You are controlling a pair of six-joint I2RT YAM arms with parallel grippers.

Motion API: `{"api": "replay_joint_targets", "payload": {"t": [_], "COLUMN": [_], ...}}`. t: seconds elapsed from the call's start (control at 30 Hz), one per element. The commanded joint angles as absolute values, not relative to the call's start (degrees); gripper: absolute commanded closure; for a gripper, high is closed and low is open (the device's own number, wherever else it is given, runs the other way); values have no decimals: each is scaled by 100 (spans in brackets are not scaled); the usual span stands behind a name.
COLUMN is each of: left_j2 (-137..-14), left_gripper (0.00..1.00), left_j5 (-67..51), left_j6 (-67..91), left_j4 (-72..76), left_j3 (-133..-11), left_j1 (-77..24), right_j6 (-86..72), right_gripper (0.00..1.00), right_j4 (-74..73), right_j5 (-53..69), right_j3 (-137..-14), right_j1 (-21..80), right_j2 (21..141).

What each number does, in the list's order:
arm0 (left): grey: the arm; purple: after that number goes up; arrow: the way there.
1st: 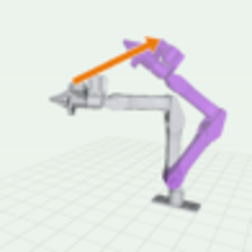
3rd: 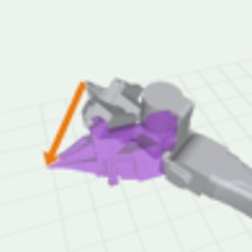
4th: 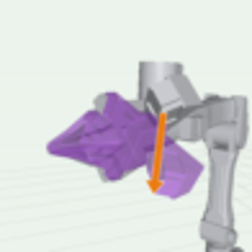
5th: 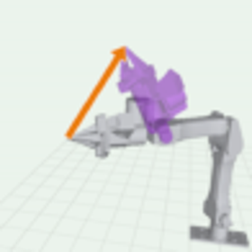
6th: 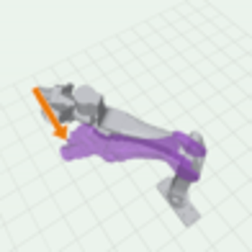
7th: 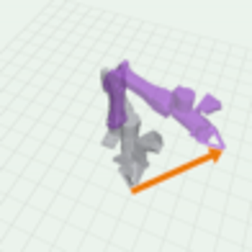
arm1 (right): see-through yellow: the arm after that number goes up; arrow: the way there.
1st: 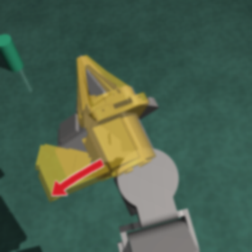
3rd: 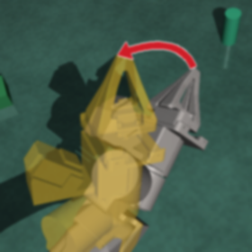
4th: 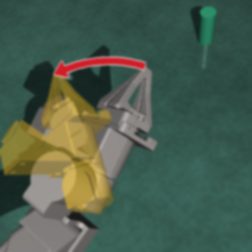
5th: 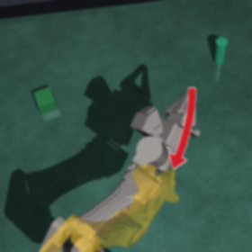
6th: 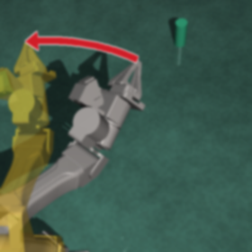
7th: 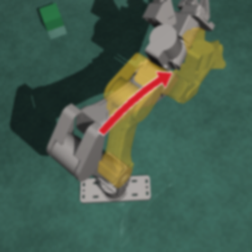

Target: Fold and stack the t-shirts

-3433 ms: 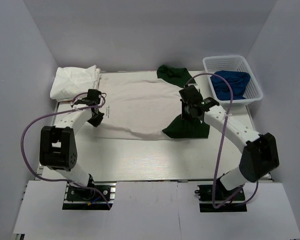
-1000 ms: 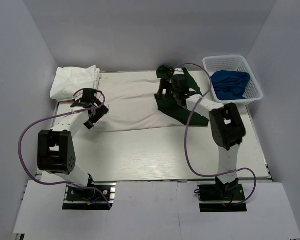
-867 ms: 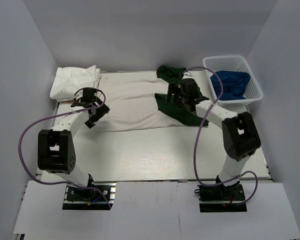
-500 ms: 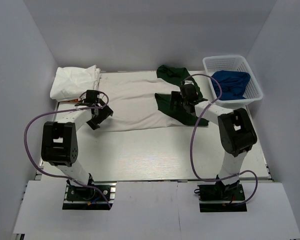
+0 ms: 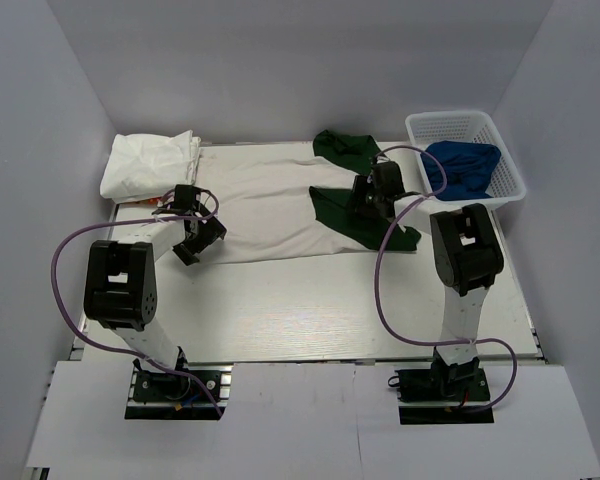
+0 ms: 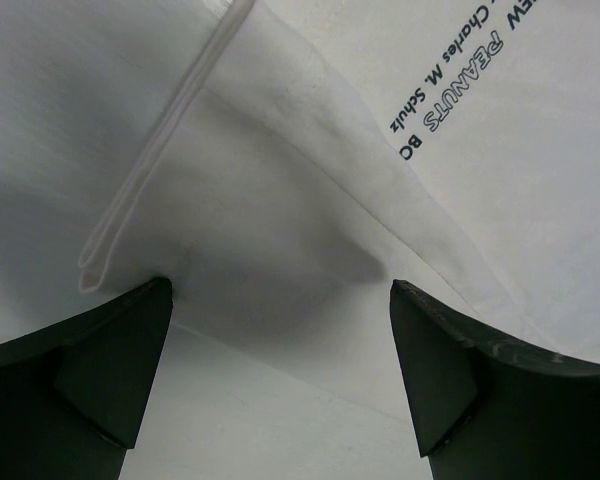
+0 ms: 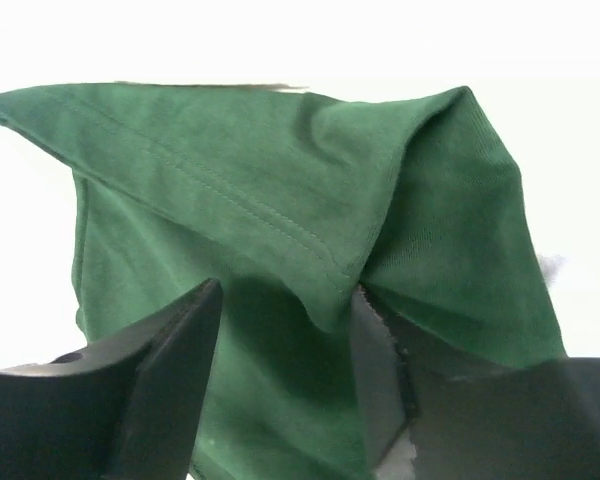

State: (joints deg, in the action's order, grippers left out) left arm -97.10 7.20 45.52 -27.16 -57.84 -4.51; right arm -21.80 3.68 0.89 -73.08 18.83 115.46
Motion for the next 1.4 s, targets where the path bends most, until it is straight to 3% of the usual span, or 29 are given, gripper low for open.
{"api": "replay_joint_targets", "payload": {"t": [0.0,0.03,0.1,0.13,0.2,0.67,0.7,0.73,0.8,0.9,1.2,1.23,1.37], "left_j2": [-9809,-9809,-9809,-9861,-9861,-9967,-9967,-9967,-9967,-9967,-9861,-9861,-9861], "left_gripper": [0,0,0,0,0,0,0,0,0,0,0,0,0], "left_j5": [853,853,905,905,905,1072,1124,1125,1125,1318,1038,1037,985], "left_j6": [4518,4518,4518,4518,4518,4518,4518,4518,4518,4518,4465,4465,4465], "left_j4": [-2681,-2681,-2733,-2733,-2733,-2848,-2848,-2900,-2953,-3032,-2971,-2971,-2971], "left_j3": [-5871,-5871,-5871,-5871,-5871,-5977,-5977,-6029,-6029,-6082,-5977,-5977,-5775], "left_j1": [-466,-466,-466,-466,-466,-413,-413,-413,-413,-413,-466,-466,-466], "right_j6": [-2215,-2241,-2285,-2311,-2381,-2171,-2162,-2127,-2083,-1952,-2170,-2284,-2540], "right_gripper": [46,60,75,90,100,100,93,74,10,10,10,10,10], "right_j4": [782,782,756,808,896,581,537,467,466,246,1924,2099,2294], "right_j5": [413,422,413,387,264,-660,-616,-537,-54,702,642,685,1028], "right_j3": [-7550,-7654,-7682,-7743,-7752,-9957,-10228,-10500,-10756,-10697,-6471,-5799,-5081], "right_j1": [1854,1837,1846,1828,1819,1556,1538,1521,1494,1503,1547,1556,1538], "right_j2": [11549,11601,11654,11680,11698,12831,13119,13200,13385,13124,10111,10029,9861]}}
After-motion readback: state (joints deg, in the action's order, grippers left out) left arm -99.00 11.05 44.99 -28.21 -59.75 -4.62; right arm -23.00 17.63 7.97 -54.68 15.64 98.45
